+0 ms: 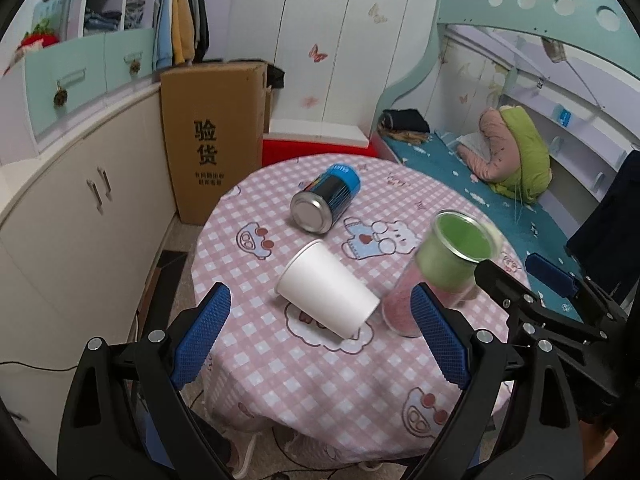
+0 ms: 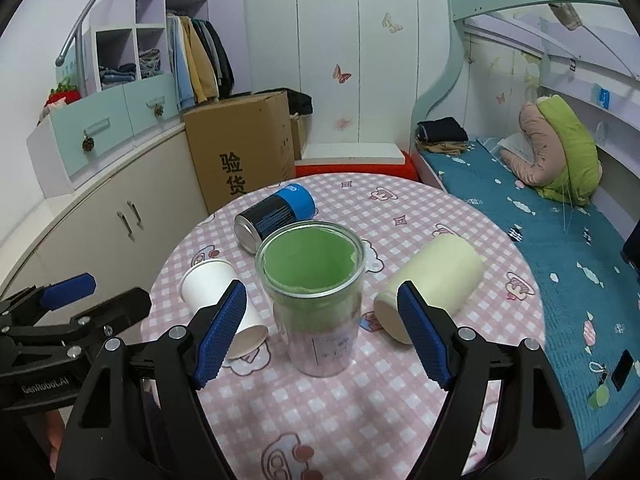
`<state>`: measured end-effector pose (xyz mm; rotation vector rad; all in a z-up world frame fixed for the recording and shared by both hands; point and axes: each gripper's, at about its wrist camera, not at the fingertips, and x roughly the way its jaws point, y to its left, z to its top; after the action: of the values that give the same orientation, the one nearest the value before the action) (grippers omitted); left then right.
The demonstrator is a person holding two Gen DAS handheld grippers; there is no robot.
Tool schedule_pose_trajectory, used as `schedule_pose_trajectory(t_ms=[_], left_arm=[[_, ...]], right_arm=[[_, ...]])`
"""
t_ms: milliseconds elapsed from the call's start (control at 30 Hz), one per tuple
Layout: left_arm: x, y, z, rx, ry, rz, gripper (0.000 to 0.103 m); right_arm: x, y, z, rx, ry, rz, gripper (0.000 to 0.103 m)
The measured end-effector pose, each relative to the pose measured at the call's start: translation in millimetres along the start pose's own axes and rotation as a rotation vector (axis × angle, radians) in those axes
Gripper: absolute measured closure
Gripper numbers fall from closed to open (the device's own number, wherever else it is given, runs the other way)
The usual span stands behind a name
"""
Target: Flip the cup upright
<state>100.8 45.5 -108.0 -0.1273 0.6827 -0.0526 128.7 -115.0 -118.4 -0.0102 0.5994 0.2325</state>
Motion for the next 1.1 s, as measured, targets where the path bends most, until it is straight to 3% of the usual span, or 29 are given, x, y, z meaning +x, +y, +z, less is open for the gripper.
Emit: schedule_pose_trajectory(t_ms=[67,100,133,733,1100], left_arm=[[-11.7,-4.7,-0.7,0.009,-0.024,0.000,0.011],[-19.5,-7.6,-1.5,0.014,-0.041,0.004,0.010],[-27.7,-10.2,-2.2,0.020,-0.059,0.011,0.010],[-139.6,-48.8,-18.7,0.094,-0.309,0.056,0.007],[-177.2,-62.1,-28.7,0.117,-0.427,0.066,0.006]], right_arm=[[-12.9,-1.3,-1.9,0.003,-0.017,-0.002,0.028],[-21.2,-2.5,-3.0,0.006,-0.027,-0.007,0.019],[-30.0,-4.1,-4.0,0.008,-0.041,-0.023,0.017],[-165.8,-8.7,-18.4,0.017,-0.279,-0.011,0.017],[-214.0,-4.8,-24.5,-0.005,-0.380,-0.018,0.017]])
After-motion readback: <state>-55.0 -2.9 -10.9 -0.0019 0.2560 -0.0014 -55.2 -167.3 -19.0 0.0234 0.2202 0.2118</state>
